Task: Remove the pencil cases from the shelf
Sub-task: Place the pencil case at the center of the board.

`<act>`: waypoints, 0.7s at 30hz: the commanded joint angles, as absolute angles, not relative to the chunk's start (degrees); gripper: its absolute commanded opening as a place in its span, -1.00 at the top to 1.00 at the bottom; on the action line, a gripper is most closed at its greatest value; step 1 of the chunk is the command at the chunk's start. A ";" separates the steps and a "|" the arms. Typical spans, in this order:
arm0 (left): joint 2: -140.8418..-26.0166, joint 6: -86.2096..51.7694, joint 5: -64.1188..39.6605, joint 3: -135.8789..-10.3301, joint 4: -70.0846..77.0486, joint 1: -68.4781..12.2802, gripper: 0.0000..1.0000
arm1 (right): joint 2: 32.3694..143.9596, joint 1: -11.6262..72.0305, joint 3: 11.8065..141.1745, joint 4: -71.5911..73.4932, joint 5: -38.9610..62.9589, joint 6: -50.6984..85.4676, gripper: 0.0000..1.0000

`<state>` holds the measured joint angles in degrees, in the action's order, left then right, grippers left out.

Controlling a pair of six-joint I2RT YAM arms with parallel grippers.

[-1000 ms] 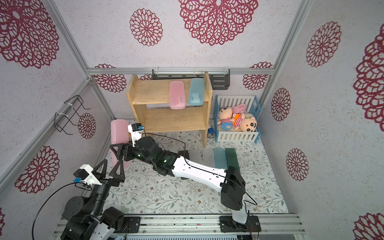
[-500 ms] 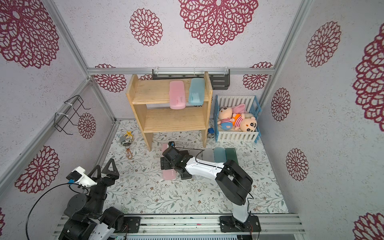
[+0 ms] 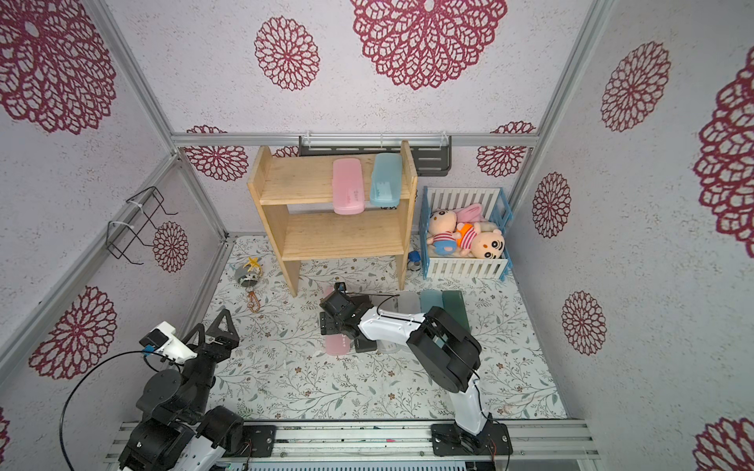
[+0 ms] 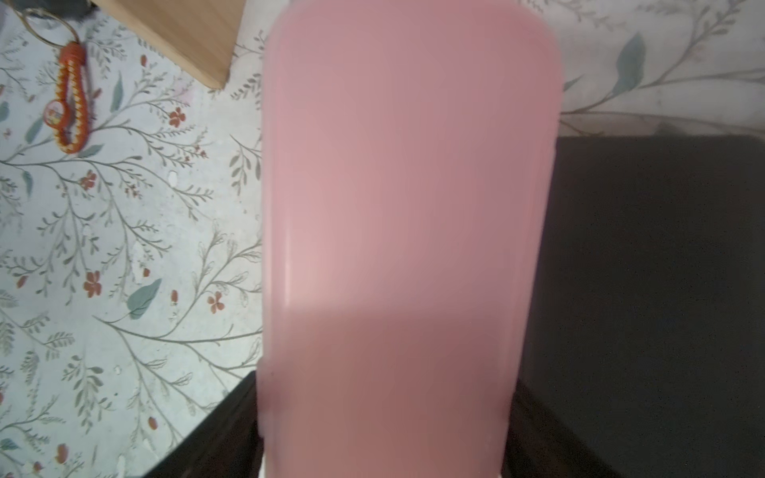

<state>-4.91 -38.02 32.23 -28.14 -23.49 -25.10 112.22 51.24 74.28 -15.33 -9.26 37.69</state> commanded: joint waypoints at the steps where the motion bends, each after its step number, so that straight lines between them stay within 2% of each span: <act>1: -5.21 -38.40 31.76 -27.77 -23.72 -25.31 -0.94 | 112.49 50.73 76.03 -15.13 -10.93 37.52 -0.60; 3: -5.66 -39.58 31.87 -28.24 -24.02 -25.31 -0.94 | 112.59 50.78 76.19 -15.13 -11.09 37.55 -0.75; 9: -8.66 -43.53 28.87 -30.49 -22.01 -25.27 -0.94 | 109.97 50.76 75.83 -13.89 -12.03 37.03 -0.93; 15: -13.89 -48.66 23.52 -31.73 -15.70 -25.30 -0.94 | 105.37 50.89 74.81 -11.29 -12.62 36.10 -0.96; 21: -24.01 -61.77 13.82 -31.87 0.02 -25.25 -0.94 | 90.76 50.98 65.10 -3.27 -17.31 33.69 -0.98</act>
